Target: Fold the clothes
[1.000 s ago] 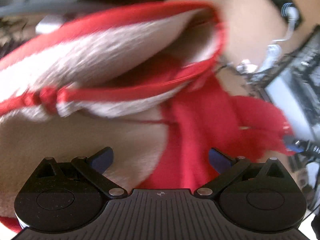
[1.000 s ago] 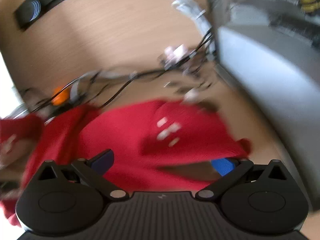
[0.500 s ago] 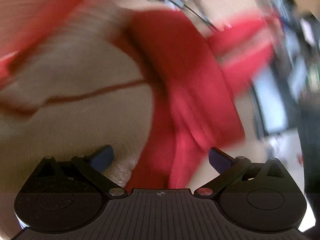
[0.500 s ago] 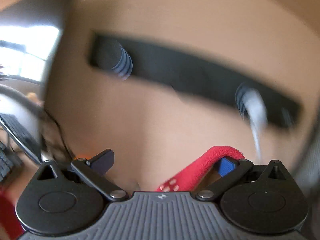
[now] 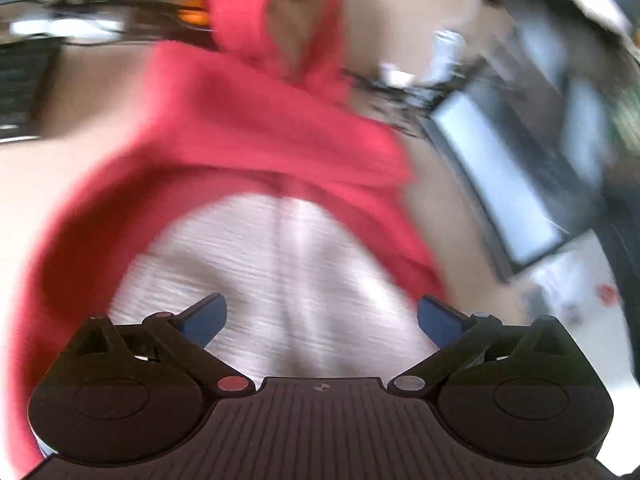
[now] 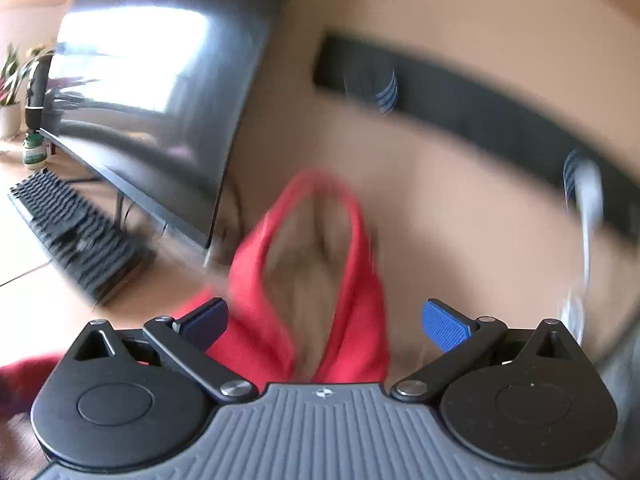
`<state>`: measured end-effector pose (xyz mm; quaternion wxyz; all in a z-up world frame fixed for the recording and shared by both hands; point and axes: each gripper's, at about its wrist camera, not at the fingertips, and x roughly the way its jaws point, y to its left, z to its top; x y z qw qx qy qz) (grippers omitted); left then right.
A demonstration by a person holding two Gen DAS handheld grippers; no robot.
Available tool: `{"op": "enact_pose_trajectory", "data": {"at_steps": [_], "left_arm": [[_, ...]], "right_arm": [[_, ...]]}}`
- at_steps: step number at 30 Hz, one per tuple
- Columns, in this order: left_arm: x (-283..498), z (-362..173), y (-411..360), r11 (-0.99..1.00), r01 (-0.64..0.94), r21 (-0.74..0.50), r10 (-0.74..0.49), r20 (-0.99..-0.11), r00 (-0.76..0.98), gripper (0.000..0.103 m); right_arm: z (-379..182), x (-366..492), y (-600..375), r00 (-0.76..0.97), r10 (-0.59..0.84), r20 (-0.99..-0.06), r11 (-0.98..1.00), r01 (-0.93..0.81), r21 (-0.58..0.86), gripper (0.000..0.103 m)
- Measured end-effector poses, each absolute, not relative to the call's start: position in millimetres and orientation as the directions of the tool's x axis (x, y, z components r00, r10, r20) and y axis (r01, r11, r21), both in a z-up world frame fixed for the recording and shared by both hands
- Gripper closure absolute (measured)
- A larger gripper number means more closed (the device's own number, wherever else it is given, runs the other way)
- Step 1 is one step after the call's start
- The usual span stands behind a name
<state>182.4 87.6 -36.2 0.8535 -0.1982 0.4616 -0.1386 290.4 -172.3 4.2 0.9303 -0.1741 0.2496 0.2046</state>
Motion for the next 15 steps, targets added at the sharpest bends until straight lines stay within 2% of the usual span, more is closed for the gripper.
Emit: {"op": "enact_pose_trajectory", "data": {"at_steps": [2, 8, 10, 15], "left_arm": [[185, -45, 104, 0.886, 0.027, -0.463, -0.408, -0.75, 0.521, 0.0], [179, -54, 106, 0.884, 0.089, -0.459, -0.438, -0.745, 0.503, 0.0], [174, -55, 103, 0.882, 0.094, -0.461, -0.443, -0.746, 0.498, 0.0], [160, -55, 98, 0.872, 0.084, -0.483, -0.459, -0.745, 0.483, 0.0]], "right_arm": [[-26, 260, -180, 0.758, 0.275, -0.592, 0.856, -0.473, -0.208, 0.0], [-97, 159, -181, 0.688, 0.155, -0.709, 0.779, -0.526, -0.34, 0.0], [-111, 137, -188, 0.726, 0.086, -0.682, 0.742, -0.504, -0.442, 0.0], [-87, 115, -213, 0.766, 0.018, -0.643, 0.821, -0.378, -0.428, 0.0]]}}
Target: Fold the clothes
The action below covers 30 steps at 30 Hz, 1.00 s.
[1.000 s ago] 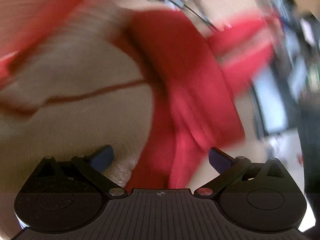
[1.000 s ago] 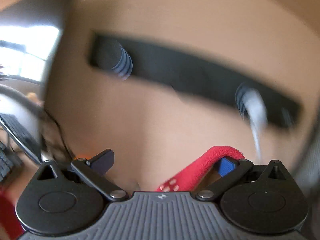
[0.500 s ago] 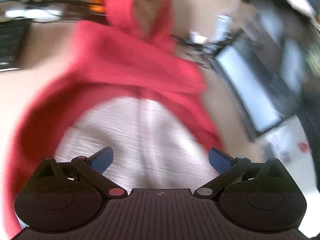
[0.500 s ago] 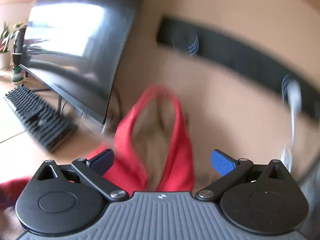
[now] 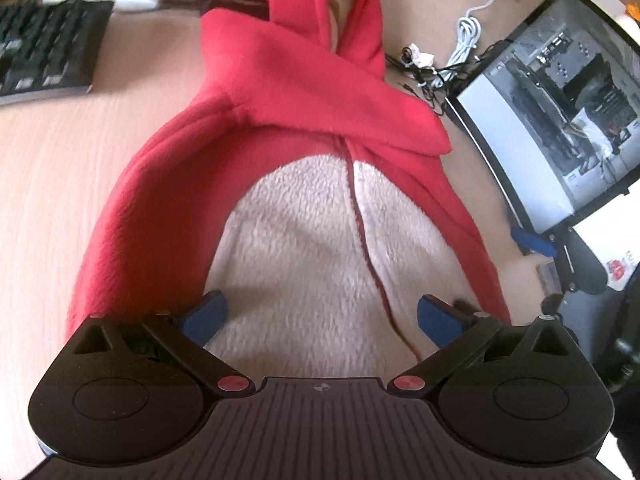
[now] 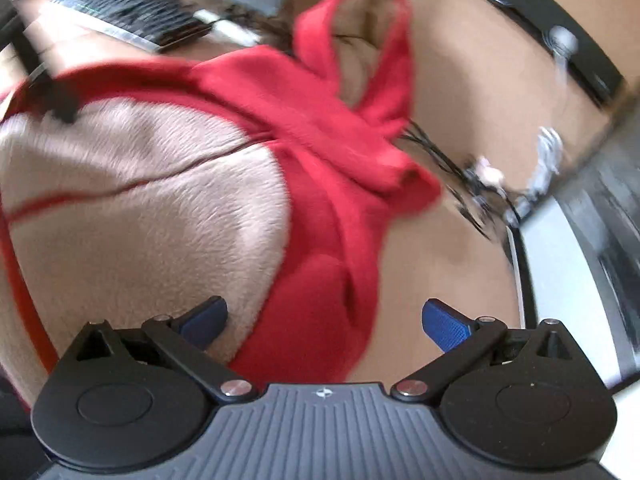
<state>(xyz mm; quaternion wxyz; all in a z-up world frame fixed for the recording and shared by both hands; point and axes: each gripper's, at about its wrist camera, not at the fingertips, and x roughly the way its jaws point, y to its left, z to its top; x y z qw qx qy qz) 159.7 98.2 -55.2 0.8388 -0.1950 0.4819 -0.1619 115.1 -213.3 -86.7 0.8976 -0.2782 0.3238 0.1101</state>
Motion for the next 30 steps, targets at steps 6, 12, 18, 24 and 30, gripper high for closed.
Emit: {"op": "enact_pose_trajectory", "data": {"at_steps": [6, 12, 18, 24, 30], "left_arm": [[98, -23, 81, 0.945, 0.284, -0.163, -0.307, -0.741, 0.598, 0.0], [41, -15, 90, 0.924, 0.382, -0.019, -0.273, -0.733, 0.623, 0.0], [31, -32, 98, 0.934, 0.303, 0.19, -0.074, -0.725, 0.684, 0.0], [60, -52, 103, 0.883, 0.259, 0.392, 0.113, -0.712, 0.693, 0.0], [46, -9, 128, 0.921, 0.202, 0.334, 0.1, -0.703, 0.704, 0.0]], "right_arm": [[-44, 52, -230, 0.808, 0.019, -0.588, 0.877, -0.295, -0.378, 0.0], [-74, -4, -217, 0.77, 0.014, -0.637, 0.874, -0.319, -0.367, 0.0], [-101, 14, -202, 0.798, -0.156, -0.583, 0.873, -0.166, -0.46, 0.0], [-85, 39, -209, 0.839, -0.302, -0.452, 0.73, -0.101, -0.676, 0.0], [-29, 36, -239, 0.825, -0.269, -0.498, 0.818, -0.078, -0.57, 0.0]]}}
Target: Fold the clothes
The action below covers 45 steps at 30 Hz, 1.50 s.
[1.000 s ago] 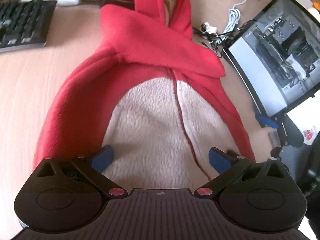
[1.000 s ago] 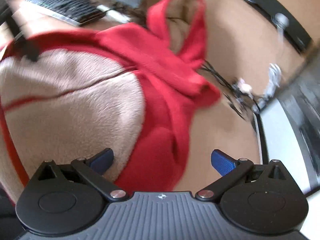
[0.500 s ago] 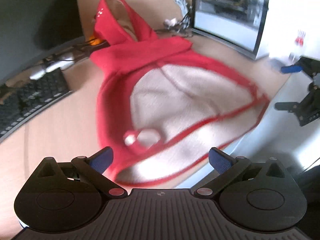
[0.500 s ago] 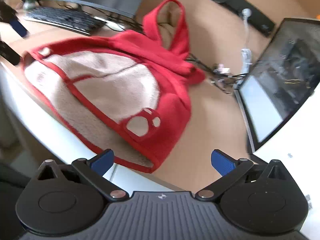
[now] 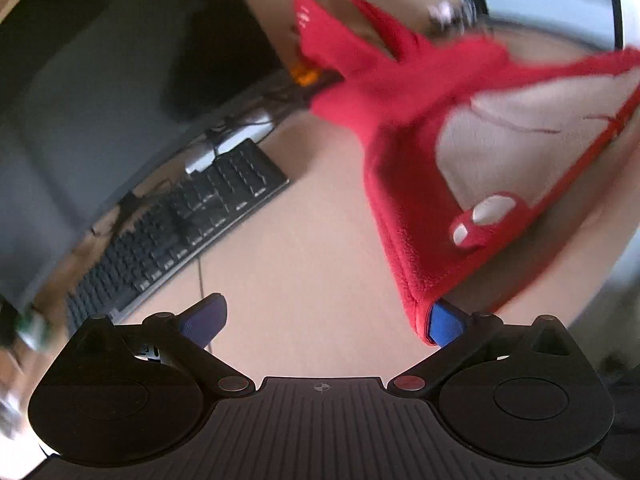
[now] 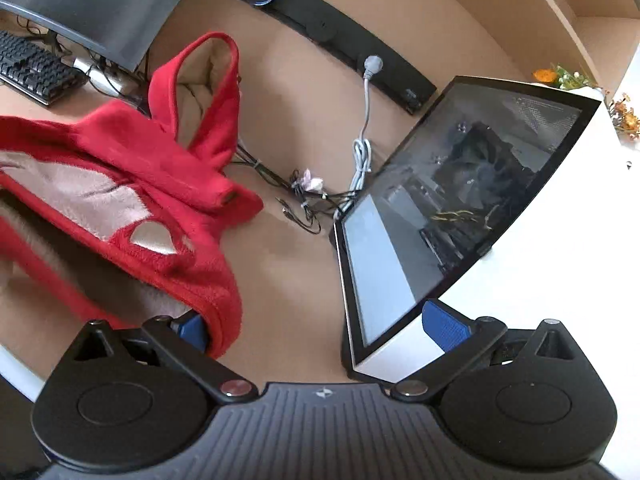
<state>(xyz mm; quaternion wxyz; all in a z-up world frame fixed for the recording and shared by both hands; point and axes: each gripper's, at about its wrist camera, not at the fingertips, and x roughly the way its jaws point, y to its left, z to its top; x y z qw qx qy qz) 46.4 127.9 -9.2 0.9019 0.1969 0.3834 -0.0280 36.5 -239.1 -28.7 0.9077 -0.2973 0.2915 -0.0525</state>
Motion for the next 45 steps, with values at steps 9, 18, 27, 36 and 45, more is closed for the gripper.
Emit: {"op": "enact_pose_trajectory", "data": {"at_steps": [9, 18, 27, 36, 45], "left_arm": [[46, 5, 114, 0.88, 0.468, -0.082, -0.355, -0.768, 0.533, 0.0], [161, -20, 45, 0.906, 0.408, 0.113, -0.211, -0.715, 0.667, 0.0], [221, -59, 13, 0.816, 0.369, 0.445, 0.052, -0.692, 0.72, 0.0], [275, -41, 44, 0.901, 0.126, 0.414, 0.164, -0.595, 0.787, 0.0], [239, -18, 183, 0.863, -0.397, 0.312, 0.505, -0.57, 0.648, 0.0]], "right_arm": [[-2, 57, -261, 0.757, 0.113, -0.644, 0.952, -0.267, -0.148, 0.0], [-46, 169, -248, 0.728, 0.146, -0.67, 0.964, -0.257, -0.069, 0.0], [-103, 204, -223, 0.687, 0.104, -0.719, 0.895, -0.38, -0.234, 0.0], [-106, 203, -208, 0.705, 0.123, -0.698, 0.818, -0.471, -0.331, 0.0], [-97, 198, -175, 0.745, 0.15, -0.65, 0.686, -0.552, -0.474, 0.0]]}}
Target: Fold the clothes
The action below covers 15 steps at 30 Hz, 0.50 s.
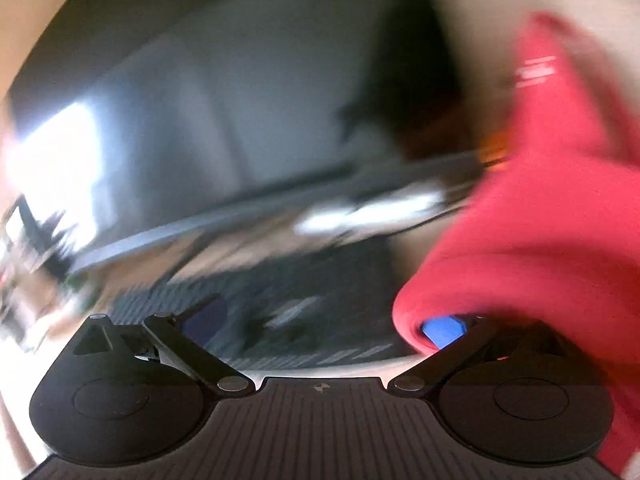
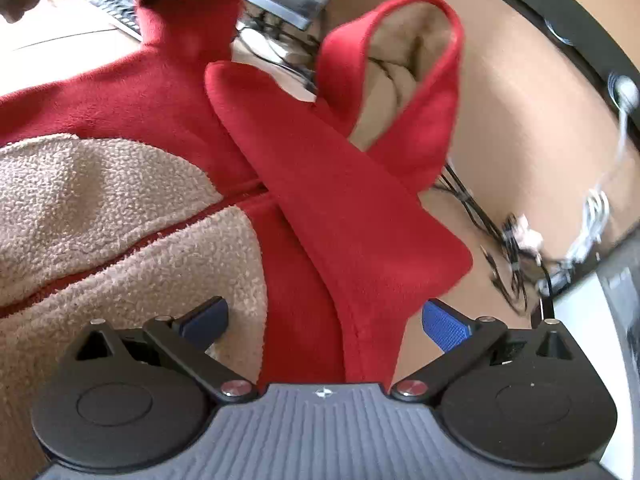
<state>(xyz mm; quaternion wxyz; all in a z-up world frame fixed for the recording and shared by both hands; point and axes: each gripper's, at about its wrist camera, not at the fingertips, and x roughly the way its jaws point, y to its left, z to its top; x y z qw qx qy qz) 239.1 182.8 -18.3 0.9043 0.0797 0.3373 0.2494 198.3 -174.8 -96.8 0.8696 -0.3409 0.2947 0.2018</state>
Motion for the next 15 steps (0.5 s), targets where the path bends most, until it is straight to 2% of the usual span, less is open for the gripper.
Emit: {"op": "enact_pose_trajectory", "data": {"at_steps": [5, 7, 9, 11, 13, 15], "left_arm": [[199, -15, 228, 0.793, -0.55, 0.262, 0.58, -0.599, 0.552, 0.0], [183, -12, 235, 0.728, -0.616, 0.301, 0.656, -0.567, 0.498, 0.0], [167, -5, 240, 0.715, -0.646, 0.267, 0.656, -0.576, 0.488, 0.0], [154, 2, 235, 0.782, -0.602, 0.163, 0.557, -0.616, 0.557, 0.0], [147, 7, 215, 0.866, -0.496, 0.063, 0.415, -0.646, 0.641, 0.0], [148, 9, 190, 0.918, -0.397, 0.012, 0.307, -0.655, 0.691, 0.0]], "right_arm": [[-75, 212, -136, 0.78, 0.212, -0.588, 0.667, -0.556, -0.497, 0.0], [-82, 221, -111, 0.804, 0.204, -0.558, 0.634, -0.543, -0.551, 0.0], [-98, 231, -92, 0.824, 0.158, -0.545, 0.594, -0.52, -0.614, 0.0], [-112, 239, -78, 0.848, 0.117, -0.516, 0.554, -0.487, -0.675, 0.0], [-114, 243, -79, 0.9, 0.049, -0.433, 0.543, -0.388, -0.745, 0.0], [-103, 253, -103, 0.944, -0.078, -0.32, 0.595, -0.214, -0.775, 0.0]]}}
